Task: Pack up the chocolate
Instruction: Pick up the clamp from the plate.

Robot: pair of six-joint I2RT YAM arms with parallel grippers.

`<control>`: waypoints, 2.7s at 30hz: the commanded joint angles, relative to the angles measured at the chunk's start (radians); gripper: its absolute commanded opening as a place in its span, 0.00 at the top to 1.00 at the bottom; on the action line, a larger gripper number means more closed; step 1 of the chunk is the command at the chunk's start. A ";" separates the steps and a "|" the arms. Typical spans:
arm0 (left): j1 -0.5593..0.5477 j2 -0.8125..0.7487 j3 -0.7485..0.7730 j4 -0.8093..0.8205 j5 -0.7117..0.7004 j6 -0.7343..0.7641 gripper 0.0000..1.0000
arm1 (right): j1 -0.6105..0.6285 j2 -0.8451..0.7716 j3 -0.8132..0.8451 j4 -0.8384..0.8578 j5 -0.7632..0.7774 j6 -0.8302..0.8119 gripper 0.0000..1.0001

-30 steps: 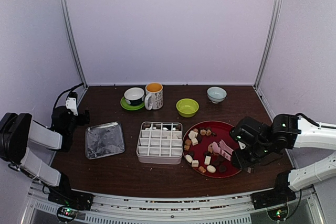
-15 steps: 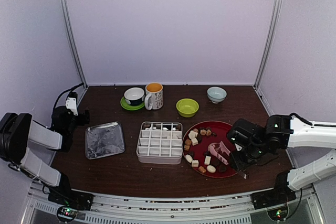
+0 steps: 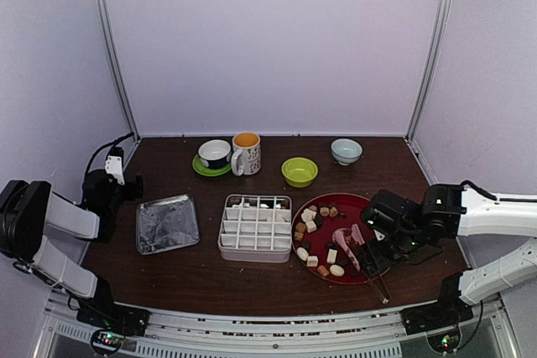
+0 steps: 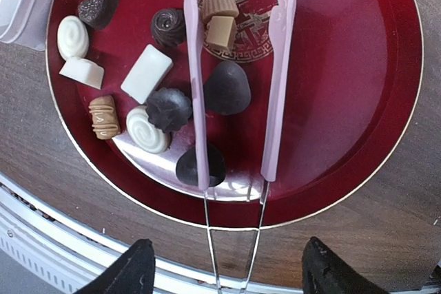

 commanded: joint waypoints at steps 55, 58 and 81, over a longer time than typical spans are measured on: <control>0.008 -0.003 0.009 0.056 0.008 0.009 0.02 | 0.002 0.002 -0.034 -0.007 0.011 0.047 0.68; 0.008 -0.003 0.008 0.056 0.008 0.010 0.02 | 0.001 0.015 -0.008 -0.033 0.017 0.040 0.68; 0.008 -0.003 0.008 0.057 0.008 0.010 0.02 | -0.151 0.124 -0.119 0.281 0.138 0.046 0.68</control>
